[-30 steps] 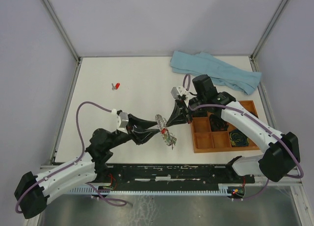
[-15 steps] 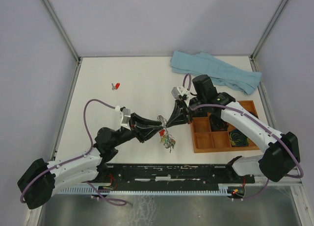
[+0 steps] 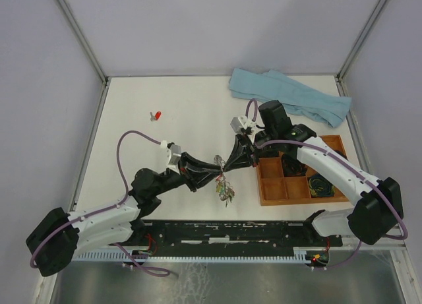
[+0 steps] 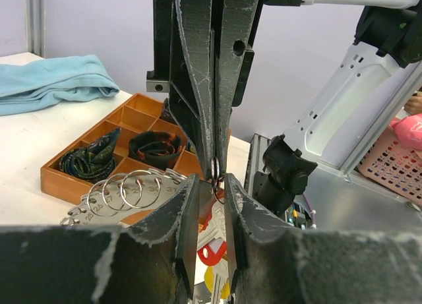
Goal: Remove the keys from the keyring
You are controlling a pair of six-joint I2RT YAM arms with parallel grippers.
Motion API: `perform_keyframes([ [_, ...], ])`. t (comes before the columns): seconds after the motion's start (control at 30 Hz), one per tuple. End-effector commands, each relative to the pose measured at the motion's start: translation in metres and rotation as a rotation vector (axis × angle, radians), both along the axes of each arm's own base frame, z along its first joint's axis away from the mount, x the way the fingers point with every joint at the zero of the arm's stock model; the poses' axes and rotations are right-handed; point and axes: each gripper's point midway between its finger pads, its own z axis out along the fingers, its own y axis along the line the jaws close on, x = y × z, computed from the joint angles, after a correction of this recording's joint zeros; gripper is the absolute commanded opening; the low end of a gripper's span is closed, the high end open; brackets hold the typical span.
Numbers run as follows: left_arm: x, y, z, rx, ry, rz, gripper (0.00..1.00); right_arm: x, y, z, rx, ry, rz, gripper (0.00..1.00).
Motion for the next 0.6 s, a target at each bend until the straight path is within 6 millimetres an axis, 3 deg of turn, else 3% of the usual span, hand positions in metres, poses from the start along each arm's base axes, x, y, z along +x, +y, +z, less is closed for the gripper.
perform_keyframes([
  [0.0,-0.006,-0.003,0.029,-0.066,-0.038,-0.050,0.27,-0.005,0.001,0.015,0.066,-0.027,0.050,0.01],
  [0.17,-0.006,-0.006,0.026,-0.051,-0.036,-0.061,0.22,-0.004,0.001,0.015,0.065,-0.029,0.047,0.01],
  [0.3,-0.006,-0.009,0.022,-0.023,-0.041,-0.071,0.03,-0.004,0.001,0.014,0.061,-0.032,0.042,0.01],
  [0.43,-0.004,-0.011,0.016,0.039,-0.062,-0.064,0.03,0.000,0.001,0.011,0.045,-0.049,0.022,0.02],
  [0.57,0.003,-0.010,0.002,0.156,-0.043,-0.028,0.03,0.001,-0.005,0.003,-0.006,-0.118,0.003,0.15],
])
